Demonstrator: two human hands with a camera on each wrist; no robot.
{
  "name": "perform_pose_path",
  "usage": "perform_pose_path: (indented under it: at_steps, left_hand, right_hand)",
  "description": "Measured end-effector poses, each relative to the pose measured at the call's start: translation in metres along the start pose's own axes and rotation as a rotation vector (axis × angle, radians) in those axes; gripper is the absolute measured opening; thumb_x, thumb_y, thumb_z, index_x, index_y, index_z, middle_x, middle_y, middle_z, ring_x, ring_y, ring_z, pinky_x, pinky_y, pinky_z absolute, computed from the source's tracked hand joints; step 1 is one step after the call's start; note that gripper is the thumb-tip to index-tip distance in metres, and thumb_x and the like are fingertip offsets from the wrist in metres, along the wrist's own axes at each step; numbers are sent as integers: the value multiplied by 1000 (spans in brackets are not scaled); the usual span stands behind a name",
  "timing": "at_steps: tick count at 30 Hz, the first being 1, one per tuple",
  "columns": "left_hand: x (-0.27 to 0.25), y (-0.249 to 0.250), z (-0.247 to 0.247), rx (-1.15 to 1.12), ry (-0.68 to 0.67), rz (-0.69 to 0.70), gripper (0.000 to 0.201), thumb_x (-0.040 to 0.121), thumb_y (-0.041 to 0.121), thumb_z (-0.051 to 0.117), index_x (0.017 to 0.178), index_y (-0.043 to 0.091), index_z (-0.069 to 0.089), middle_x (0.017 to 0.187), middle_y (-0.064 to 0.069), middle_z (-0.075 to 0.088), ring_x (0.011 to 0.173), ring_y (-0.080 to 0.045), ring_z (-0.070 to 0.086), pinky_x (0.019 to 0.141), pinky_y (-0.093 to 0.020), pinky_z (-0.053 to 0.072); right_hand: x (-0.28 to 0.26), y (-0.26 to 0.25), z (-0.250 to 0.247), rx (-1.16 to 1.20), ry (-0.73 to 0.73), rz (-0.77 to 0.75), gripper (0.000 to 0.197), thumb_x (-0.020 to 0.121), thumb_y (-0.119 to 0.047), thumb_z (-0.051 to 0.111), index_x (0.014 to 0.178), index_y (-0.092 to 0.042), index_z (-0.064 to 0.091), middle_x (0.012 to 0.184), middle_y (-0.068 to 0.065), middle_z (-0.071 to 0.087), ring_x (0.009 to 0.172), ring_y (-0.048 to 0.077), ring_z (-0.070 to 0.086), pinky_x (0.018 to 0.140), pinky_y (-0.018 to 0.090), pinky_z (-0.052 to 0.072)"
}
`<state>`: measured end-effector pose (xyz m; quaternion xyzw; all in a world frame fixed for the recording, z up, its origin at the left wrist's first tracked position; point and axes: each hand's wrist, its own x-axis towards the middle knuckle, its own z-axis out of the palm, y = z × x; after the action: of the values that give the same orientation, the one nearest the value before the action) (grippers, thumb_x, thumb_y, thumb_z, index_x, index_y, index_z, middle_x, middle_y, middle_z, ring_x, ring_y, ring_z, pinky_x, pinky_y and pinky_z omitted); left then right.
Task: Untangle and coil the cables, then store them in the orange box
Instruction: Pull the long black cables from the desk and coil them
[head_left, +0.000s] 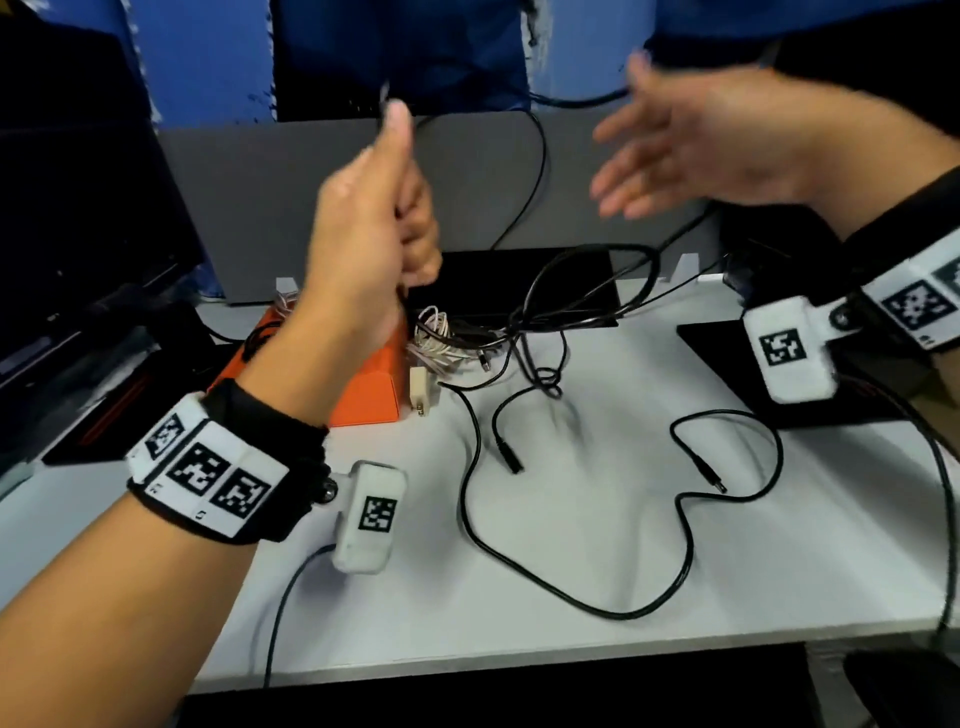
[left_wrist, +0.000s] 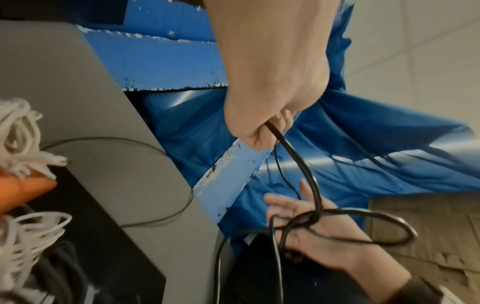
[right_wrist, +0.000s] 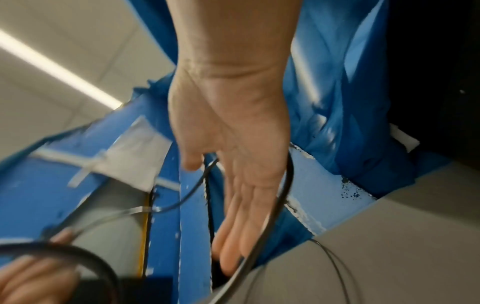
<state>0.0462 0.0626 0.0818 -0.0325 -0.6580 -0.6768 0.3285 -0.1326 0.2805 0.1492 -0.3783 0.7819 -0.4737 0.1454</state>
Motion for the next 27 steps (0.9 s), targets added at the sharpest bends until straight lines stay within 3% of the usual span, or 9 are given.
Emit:
perform_pose_path:
  at_steps: [3, 5, 9, 12, 14, 19, 22, 24, 27]
  left_hand:
    - [6, 17, -19, 74, 56, 95, 50, 104, 51, 48, 63, 23, 36, 57, 1, 22, 47, -20, 15, 45, -29, 17]
    - [9, 27, -33, 178, 98, 138, 47, 102, 49, 55, 64, 25, 41, 57, 1, 25, 47, -19, 16, 44, -30, 17]
    - [16, 42, -62, 345, 133, 67, 37, 92, 48, 70, 69, 23, 56, 58, 3, 30, 48, -15, 19, 43, -29, 17]
    - [17, 36, -63, 344, 41, -48, 35, 94, 45, 69, 73, 19, 61, 52, 8, 27, 45, -10, 18, 43, -27, 15]
    - [17, 27, -51, 296, -7, -67, 34, 98, 42, 65, 74, 18, 60, 51, 9, 26, 43, -9, 17, 44, -27, 13]
    - [22, 8, -13, 192, -57, -44, 35, 101, 43, 60, 76, 19, 59, 56, 4, 27, 46, -12, 17, 44, -29, 14]
    - [22, -3, 9, 148, -175, -66, 36, 104, 46, 53, 81, 19, 60, 61, 1, 29, 48, -12, 18, 47, -30, 12]
    - [22, -10, 10, 63, -267, -115, 46, 103, 58, 42, 97, 18, 64, 67, 2, 43, 51, -12, 31, 47, -28, 21]
    - [21, -28, -4, 124, -431, -218, 77, 85, 81, 47, 132, 22, 58, 107, -1, 70, 94, -18, 64, 76, -29, 49]
  right_hand:
    - [-22, 11, 29, -621, -326, 148, 60, 89, -77, 33, 118, -38, 68, 115, -10, 76, 117, 9, 65, 105, 30, 44]
    - [-24, 27, 38, -922, -371, 189, 54, 88, -80, 27, 95, -44, 67, 117, -14, 73, 128, 11, 54, 109, 30, 36]
    - [-7, 77, 20, -1608, -337, 106, 100, 82, -88, -7, 116, -36, 72, 100, -9, 73, 131, 17, 55, 128, 42, 5]
    - [5, 96, 7, -1938, -341, 174, 66, 102, -68, 13, 123, -36, 67, 114, -9, 73, 120, 18, 62, 125, 49, 12]
    - [7, 94, 11, -1748, -308, 254, 52, 101, -67, 37, 140, -39, 55, 130, -9, 67, 132, 20, 56, 125, 55, 3]
    - [-12, 65, 78, -596, -389, 46, 105, 73, -76, 69, 158, -53, 12, 148, -17, 53, 143, 3, 38, 121, 34, 8]
    - [-8, 83, 128, -547, -360, -86, 76, 85, -73, 59, 151, -44, 39, 139, -11, 63, 134, 5, 54, 124, 43, 22]
    - [-2, 90, 143, -421, -326, -62, 29, 105, -49, 49, 125, -31, 61, 108, -3, 75, 102, 15, 71, 106, 49, 50]
    - [4, 79, 137, -78, -202, 90, 29, 113, -23, 33, 123, -8, 56, 76, 11, 74, 69, 31, 72, 76, 50, 62]
